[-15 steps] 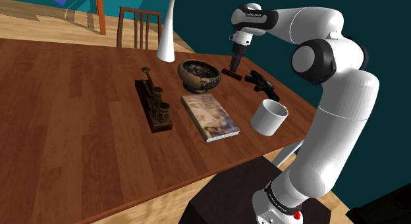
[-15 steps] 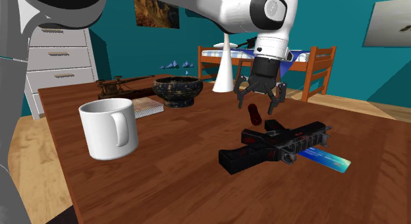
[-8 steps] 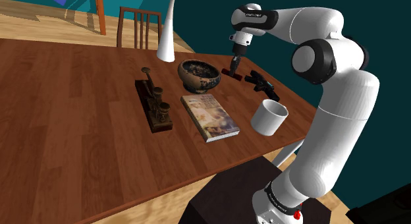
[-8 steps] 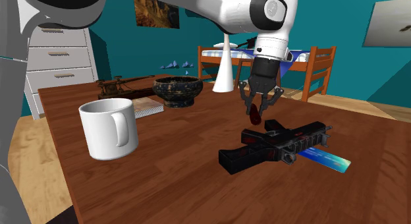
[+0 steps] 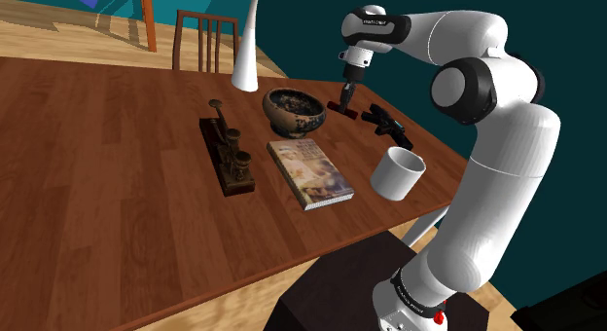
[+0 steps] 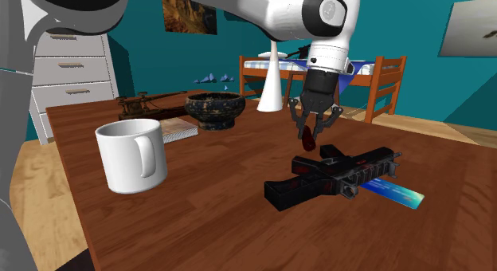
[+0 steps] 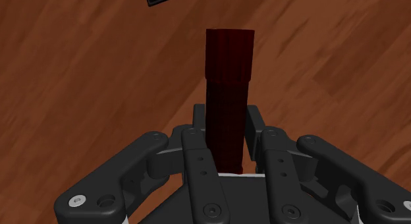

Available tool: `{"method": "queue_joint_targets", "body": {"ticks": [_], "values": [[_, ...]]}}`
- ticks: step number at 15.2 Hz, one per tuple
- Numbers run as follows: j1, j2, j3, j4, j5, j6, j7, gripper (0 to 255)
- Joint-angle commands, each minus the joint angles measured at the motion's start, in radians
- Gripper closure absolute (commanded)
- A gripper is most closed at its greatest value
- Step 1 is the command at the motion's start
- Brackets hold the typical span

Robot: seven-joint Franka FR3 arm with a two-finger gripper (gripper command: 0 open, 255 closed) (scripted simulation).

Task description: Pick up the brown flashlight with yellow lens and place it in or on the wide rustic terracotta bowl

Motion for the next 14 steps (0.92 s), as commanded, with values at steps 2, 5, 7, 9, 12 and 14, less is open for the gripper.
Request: {"method": "queue_joint_targets", "body": {"ticks": [2,5,7,9,12,14], "values": [[-0.002,-0.001,-0.001,0.026,-0.001,-0.026,0.001,255],[-0.005,0.001,-0.002,0.069,0.000,-0.068,0.003,255],[-0.008,0.004,-0.002,0.100,0.000,-0.096,0.004,255],[-0.011,0.008,-0.003,0.132,0.002,-0.124,0.004,255],[-0.017,0.016,-0.004,0.185,0.004,-0.169,0.005,255],[-0.021,0.023,-0.004,0.222,0.007,-0.200,0.005,255]]}}
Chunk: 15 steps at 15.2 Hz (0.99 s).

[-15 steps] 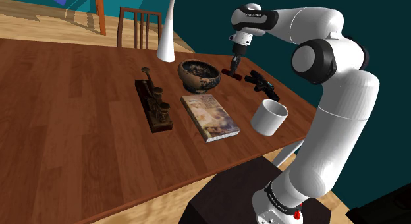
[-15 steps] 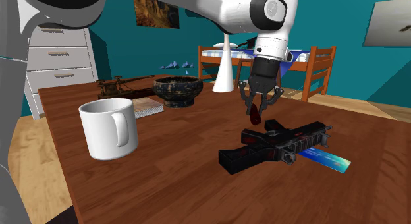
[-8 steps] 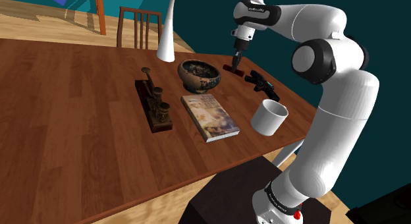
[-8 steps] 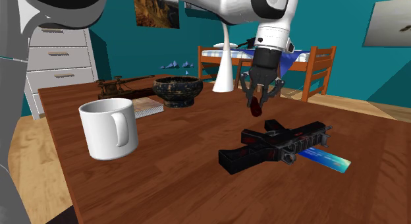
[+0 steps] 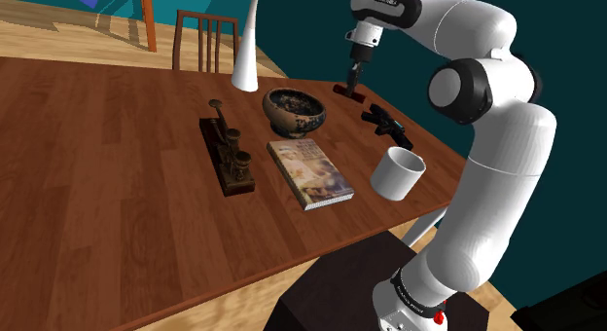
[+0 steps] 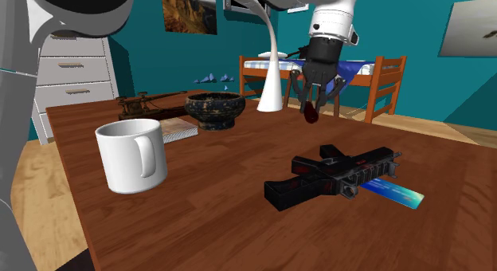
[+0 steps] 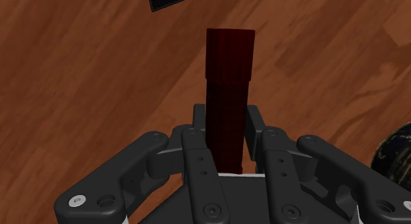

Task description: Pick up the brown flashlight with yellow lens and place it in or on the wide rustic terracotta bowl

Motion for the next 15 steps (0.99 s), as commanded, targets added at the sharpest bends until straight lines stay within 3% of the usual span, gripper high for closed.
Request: {"method": "queue_joint_targets", "body": {"ticks": [1,9,15], "values": [[-0.006,0.009,-0.001,0.037,0.003,-0.029,-0.001,255],[-0.036,0.063,-0.001,0.228,0.024,-0.168,-0.001,255],[-0.082,0.143,0.003,0.443,0.057,-0.303,0.001,255]]}}
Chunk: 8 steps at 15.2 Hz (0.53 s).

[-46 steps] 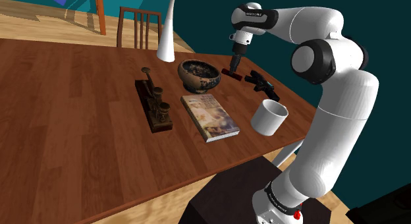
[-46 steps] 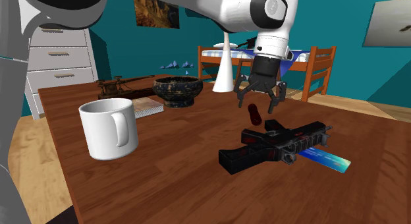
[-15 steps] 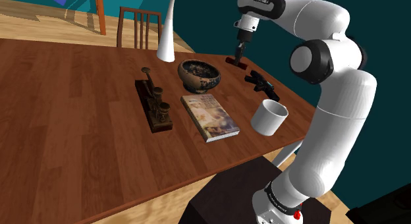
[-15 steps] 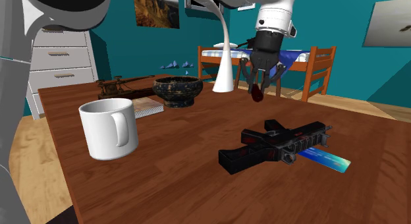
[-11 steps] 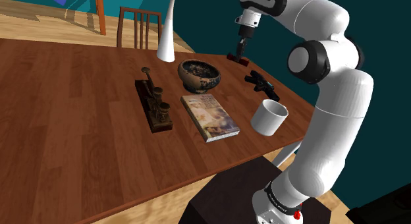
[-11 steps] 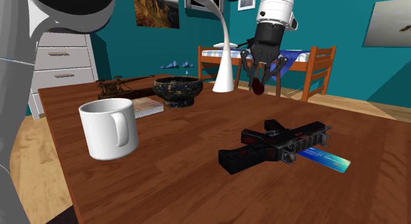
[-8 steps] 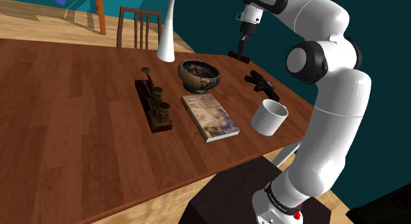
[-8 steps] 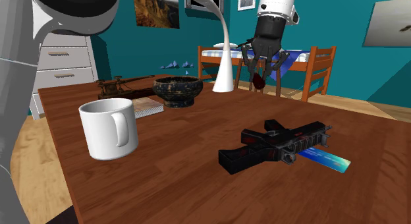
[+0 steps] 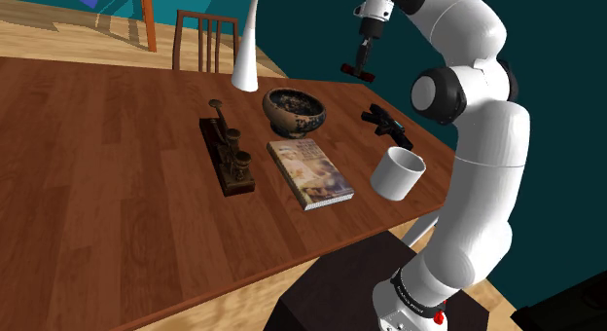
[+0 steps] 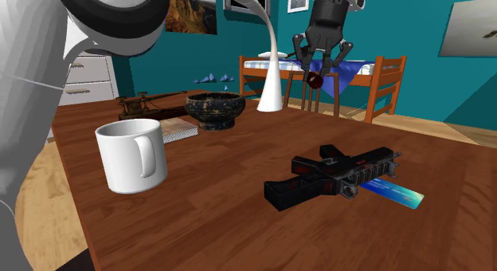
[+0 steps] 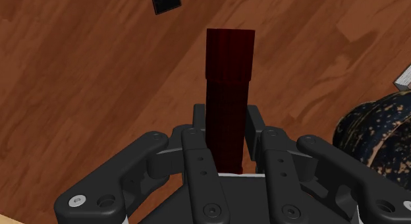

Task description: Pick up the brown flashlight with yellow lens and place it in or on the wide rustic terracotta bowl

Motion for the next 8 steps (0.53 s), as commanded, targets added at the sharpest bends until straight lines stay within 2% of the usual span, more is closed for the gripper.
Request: {"method": "queue_joint_targets", "body": {"ticks": [1,3,4,6,8], "values": [[-0.020,0.034,0.003,0.086,0.014,-0.052,0.003,255],[-0.055,0.095,0.011,0.222,0.038,-0.126,0.009,255],[-0.063,0.107,0.013,0.247,0.043,-0.139,0.011,255],[0.027,-0.009,0.005,0.051,0.007,-0.058,0.044,255],[0.093,-0.082,0.007,-0.064,-0.014,-0.013,0.087,255]]}}
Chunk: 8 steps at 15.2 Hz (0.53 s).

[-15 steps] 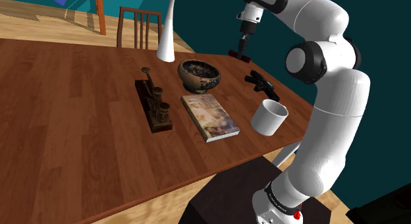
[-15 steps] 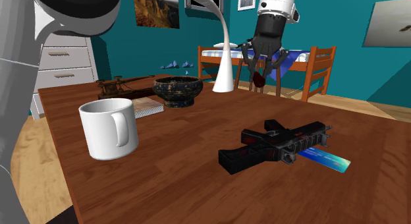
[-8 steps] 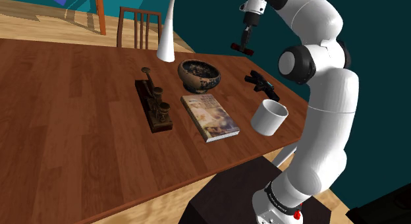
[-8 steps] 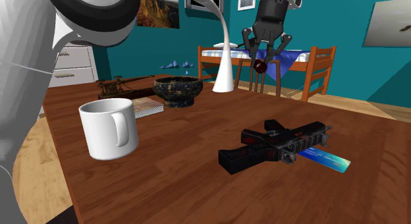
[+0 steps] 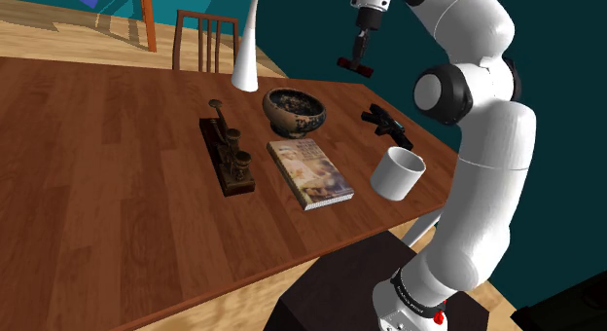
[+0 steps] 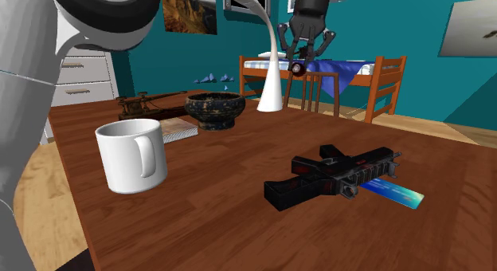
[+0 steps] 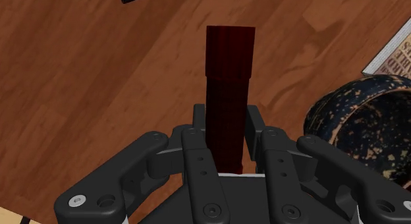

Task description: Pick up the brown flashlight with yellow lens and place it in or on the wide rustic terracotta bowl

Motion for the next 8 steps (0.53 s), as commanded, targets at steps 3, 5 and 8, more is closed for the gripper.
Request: {"method": "queue_joint_targets", "body": {"ticks": [3,5,8], "values": [[0.114,-0.127,0.017,-0.197,-0.037,0.079,0.093,255],[0.157,-0.170,0.033,-0.257,-0.047,0.102,0.143,255],[0.214,-0.222,0.059,-0.327,-0.056,0.130,0.218,255]]}}
